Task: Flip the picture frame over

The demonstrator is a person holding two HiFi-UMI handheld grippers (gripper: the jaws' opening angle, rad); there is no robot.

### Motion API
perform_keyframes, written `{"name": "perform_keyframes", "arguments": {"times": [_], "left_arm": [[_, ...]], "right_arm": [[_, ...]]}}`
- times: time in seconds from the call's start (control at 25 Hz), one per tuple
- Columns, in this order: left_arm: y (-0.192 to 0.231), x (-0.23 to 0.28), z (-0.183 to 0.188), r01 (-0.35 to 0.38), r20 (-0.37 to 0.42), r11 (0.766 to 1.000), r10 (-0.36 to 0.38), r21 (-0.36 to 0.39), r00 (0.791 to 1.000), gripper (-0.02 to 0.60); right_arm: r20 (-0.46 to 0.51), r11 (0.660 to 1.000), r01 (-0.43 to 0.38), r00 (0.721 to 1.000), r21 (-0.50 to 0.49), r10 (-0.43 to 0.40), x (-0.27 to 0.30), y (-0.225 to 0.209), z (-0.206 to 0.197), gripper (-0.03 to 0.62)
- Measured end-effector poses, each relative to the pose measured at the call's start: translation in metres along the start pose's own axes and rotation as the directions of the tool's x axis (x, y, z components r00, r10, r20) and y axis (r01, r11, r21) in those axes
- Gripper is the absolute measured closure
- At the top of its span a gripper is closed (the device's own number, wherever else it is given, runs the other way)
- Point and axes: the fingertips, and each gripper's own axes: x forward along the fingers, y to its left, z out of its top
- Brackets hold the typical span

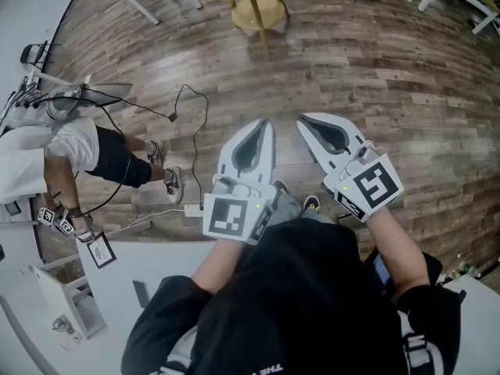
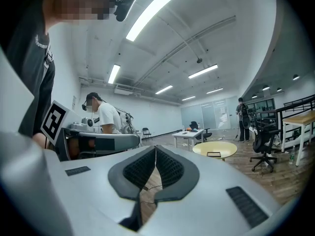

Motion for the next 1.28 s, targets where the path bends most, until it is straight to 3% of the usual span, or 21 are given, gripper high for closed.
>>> {"name": "perform_keyframes", "arguments": {"times": [0.36,0.64,0.8,1.28], "left_arm": [[0.065,0.008,0.004,0.001,0.01,0.999,0.0,-0.034,1.0,0.558],[0.091,0.036,0.011,0.006,0.02,0.998,-0.005,-0.064,1.0,0.558],[0.093,0.062,0.019,-0.013,0.009,0.999,0.014,-0.046,1.0,0.558],[0.062,0.177,0.024,0.047,-0.003,0.999,-0.047,0.015,0.999,0.558]], "right_arm": [[-0.063,0.998,-0.042,0.997,-0.038,0.039,0.073,0.011,-0.004,0.574],[-0.064,0.999,-0.026,0.998,-0.032,0.024,0.096,-0.018,0.0,0.574],[-0.044,0.999,-0.023,0.999,-0.034,0.022,0.102,-0.043,0.006,0.574],[0.017,0.999,0.03,0.999,-0.013,-0.03,0.093,-0.167,0.016,0.574]]}}
